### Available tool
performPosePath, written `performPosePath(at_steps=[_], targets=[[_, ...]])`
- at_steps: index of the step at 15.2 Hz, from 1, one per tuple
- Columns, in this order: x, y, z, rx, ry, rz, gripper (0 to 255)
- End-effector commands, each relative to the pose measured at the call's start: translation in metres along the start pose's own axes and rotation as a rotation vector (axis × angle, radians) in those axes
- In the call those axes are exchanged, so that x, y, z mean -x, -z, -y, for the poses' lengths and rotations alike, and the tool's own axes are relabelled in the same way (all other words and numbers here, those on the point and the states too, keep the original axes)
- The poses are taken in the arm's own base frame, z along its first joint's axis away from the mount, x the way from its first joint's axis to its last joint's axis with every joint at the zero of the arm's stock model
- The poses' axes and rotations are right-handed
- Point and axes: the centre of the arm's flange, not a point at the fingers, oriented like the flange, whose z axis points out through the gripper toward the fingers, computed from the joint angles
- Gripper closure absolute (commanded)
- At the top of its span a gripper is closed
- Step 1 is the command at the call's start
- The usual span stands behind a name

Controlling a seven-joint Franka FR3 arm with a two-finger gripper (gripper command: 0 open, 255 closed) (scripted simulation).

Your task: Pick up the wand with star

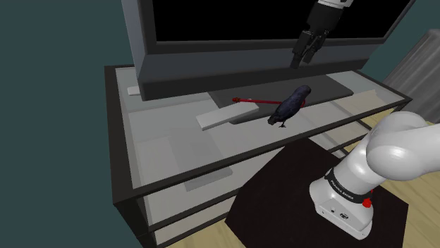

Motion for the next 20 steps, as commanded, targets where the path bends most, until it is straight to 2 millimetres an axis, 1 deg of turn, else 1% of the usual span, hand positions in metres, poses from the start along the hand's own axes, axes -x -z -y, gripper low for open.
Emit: performPosePath(at_steps=[1, 4, 7, 10, 12, 13, 19, 20], targets=[[0.000, 0.000, 0.000, 0.000, 0.000, 0.000, 0], [-0.016, -0.029, 0.017, -0.024, 0.284, -0.012, 0], [-0.026, -0.056, 0.039, -0.048, 0.567, -0.025, 0], [-0.031, -0.084, 0.064, -0.072, 0.851, -0.037, 0], [-0.030, -0.102, 0.081, -0.087, 1.040, -0.046, 0], [-0.030, -0.103, 0.082, -0.089, 1.054, -0.046, 0], [-0.029, -0.135, 0.081, -0.089, 1.054, -0.046, 0], [-0.029, -0.143, 0.081, -0.089, 1.054, -0.046, 0]])
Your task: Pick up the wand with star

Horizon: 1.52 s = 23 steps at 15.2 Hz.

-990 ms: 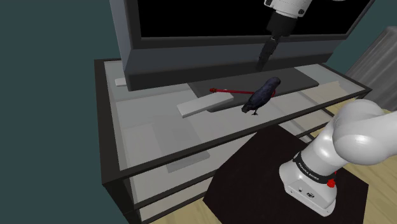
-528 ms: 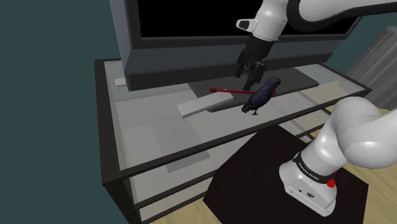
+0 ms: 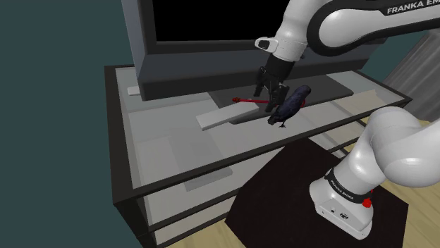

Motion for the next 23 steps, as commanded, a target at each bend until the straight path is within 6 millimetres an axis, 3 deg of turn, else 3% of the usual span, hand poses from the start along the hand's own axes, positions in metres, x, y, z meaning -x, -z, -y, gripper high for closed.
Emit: performPosePath(at_steps=[1, 2, 3, 12, 23], targets=[[0.001, -0.008, -0.001, 0.000, 0.000, 0.000, 0], [0.001, -0.008, -0.001, 0.000, 0.000, 0.000, 0], [0.001, -0.007, -0.001, 0.000, 0.000, 0.000, 255], [0.001, -0.008, -0.001, 0.000, 0.000, 0.000, 255], [-0.006, 0.050, 0.002, 0.000, 0.000, 0.000, 255]])
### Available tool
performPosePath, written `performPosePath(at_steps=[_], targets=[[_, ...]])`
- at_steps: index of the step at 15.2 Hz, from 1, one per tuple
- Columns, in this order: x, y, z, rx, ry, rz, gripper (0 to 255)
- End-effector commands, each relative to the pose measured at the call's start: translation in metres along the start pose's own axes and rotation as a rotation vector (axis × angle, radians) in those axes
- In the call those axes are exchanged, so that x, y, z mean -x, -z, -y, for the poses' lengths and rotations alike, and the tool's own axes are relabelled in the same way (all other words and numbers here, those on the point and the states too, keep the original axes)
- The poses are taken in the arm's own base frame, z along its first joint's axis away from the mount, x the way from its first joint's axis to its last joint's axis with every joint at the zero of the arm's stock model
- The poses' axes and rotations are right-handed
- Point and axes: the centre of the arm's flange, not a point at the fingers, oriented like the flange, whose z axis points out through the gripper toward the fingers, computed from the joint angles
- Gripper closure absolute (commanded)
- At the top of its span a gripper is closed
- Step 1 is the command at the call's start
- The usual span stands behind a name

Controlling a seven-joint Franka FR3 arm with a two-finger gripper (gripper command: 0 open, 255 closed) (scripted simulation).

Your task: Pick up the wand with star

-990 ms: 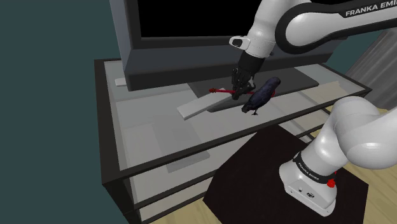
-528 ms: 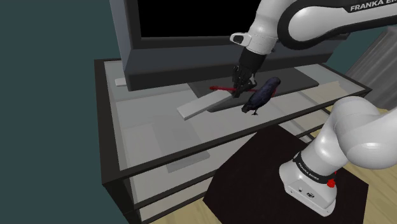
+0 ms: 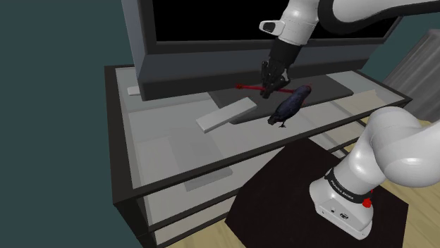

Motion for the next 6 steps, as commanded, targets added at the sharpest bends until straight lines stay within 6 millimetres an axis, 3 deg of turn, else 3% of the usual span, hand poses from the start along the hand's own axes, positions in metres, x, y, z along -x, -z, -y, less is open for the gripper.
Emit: performPosePath(at_steps=[1, 6], targets=[[-0.001, 0.012, 0.000, 0.000, 0.000, 0.000, 255], [-0.003, 0.028, 0.001, 0.000, 0.000, 0.000, 255]])
